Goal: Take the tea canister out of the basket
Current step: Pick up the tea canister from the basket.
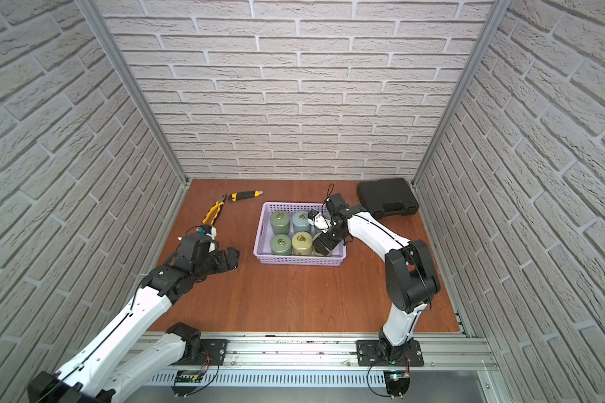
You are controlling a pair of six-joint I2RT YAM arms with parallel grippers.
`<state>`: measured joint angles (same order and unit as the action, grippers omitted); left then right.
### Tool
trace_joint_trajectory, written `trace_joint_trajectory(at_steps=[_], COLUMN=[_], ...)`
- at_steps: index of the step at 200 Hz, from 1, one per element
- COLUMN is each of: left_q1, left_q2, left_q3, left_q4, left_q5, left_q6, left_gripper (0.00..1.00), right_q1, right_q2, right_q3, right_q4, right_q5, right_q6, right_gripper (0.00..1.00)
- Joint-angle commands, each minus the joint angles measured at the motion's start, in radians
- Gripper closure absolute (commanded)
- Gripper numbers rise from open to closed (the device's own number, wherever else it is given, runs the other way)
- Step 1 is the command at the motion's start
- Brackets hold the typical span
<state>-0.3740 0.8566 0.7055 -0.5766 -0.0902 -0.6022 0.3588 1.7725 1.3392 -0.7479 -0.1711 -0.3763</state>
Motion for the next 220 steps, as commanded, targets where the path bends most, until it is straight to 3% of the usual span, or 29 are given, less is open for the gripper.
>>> trace_joint_trajectory(at_steps=[1,120,187,220], left_q1=[0.002,0.001,0.001,0.003], left_q2=[-0.002,0.004,0.004,0.000], left_q3=[-0.011,-0.018,-0.023,-0.027], left_q4=[0.020,0.018,0.035,0.040], left_q5=[-0.017,-0.028,-0.032,-0.032], left_q6=[0.004,-0.012,-0.011,-0.011], left_gripper=[0.02,0.02,0.02,0.02], right_q1=[0.016,0.035,0.043,0.044], right_q2=[0.023,0.080,0.053,0.025], right_q3=[0.030,0.082,0.099,0.127], right_q4=[0.012,-0.027,-0.048,-0.061], right_q5=[0.004,0.034,0.063,0.075], right_q6=[0.015,0.046,0.087,0.117], right_gripper=[0.00,0.20,0.43,0.44])
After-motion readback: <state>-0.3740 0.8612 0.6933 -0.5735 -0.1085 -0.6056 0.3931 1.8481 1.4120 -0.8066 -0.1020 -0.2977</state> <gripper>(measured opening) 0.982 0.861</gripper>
